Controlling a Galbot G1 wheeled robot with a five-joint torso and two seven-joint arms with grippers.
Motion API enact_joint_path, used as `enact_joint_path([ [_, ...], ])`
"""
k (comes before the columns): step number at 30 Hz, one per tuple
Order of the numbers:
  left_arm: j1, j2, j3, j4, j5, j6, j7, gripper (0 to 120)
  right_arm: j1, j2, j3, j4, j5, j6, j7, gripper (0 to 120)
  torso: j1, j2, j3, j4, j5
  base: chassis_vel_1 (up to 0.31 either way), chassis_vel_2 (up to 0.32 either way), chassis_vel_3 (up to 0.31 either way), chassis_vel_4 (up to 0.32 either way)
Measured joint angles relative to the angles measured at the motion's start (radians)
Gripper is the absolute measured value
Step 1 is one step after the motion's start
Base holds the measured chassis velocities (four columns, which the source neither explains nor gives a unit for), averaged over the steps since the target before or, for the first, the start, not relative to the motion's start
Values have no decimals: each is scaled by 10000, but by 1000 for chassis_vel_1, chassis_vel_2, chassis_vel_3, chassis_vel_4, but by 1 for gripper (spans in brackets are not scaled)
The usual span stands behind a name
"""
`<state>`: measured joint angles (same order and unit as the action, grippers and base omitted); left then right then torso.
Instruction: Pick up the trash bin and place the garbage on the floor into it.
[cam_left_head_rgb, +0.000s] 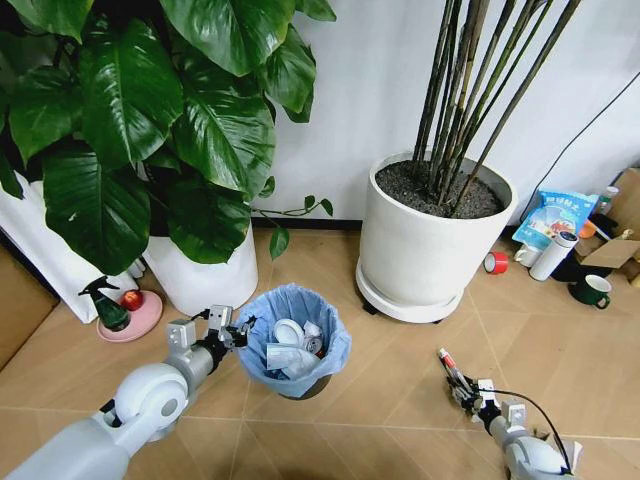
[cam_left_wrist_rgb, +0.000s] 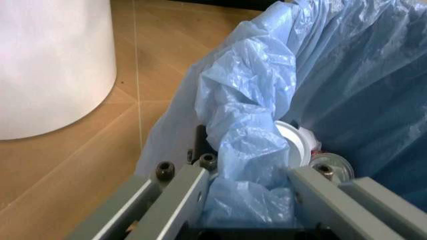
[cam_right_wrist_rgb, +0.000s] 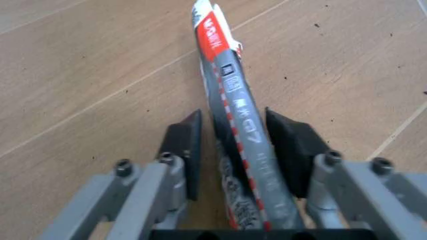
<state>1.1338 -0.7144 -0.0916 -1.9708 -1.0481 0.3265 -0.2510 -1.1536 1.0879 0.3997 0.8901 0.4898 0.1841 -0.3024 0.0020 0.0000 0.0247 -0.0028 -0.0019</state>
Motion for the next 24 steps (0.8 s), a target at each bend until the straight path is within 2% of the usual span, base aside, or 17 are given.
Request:
enact_joint_path([
  [1, -31, -9, 0, 0, -13, 0, -2, 1, 5, 0, -1, -2, 0, 0, -4, 29, 0, 0, 0, 0, 0, 0, 0, 0, 0],
  [2, -31, -9, 0, 0, -13, 0, -2, 1, 5, 0, -1, -2, 0, 0, -4, 29, 0, 0, 0, 0, 0, 0, 0, 0, 0],
  [6, -64, -35, 15, 10, -19, 2, -6, 1, -15, -11, -2, 9, 11, 0, -17, 11, 0, 0, 0, 0, 0, 0, 0, 0, 0],
  [9, -64, -23, 21, 16, -20, 6, -7, 1, -56, -27, 0, 35, 22, 1, -30, 4, 0, 0, 0, 1, 0, 0, 0, 0, 0],
  [16, -82, 46, 50, 38, -77, 8, 15, 1, -362, -277, 59, 488, 192, 138, -263, 0, 0, 0, 0, 2, 6, 0, 0, 0, 0],
  [18, -118, 112, 121, 89, -84, 8, 73, 1, -913, -656, 161, 1296, 455, 358, -742, 0, 0, 0, 0, 2, -1, 0, 0, 0, 0],
  [19, -186, 180, 186, 144, -93, 8, 138, 1, -1412, -962, 263, 2124, 744, 560, -1446, 0, 0, 0, 0, -2, 1, 0, 0, 0, 0],
  [21, -232, 199, 217, 176, -99, 8, 167, 1, -1611, -1079, 308, 2511, 941, 674, -1800, 0, 0, 0, 0, -3, 3, 0, 0, 0, 0],
  [24, -469, 208, 367, 311, -175, 4, 224, 1, -2211, -1455, 465, 4060, 1879, 1043, -3204, 0, 0, 0, -1, -1, -1, 0, 0, 0, 0],
])
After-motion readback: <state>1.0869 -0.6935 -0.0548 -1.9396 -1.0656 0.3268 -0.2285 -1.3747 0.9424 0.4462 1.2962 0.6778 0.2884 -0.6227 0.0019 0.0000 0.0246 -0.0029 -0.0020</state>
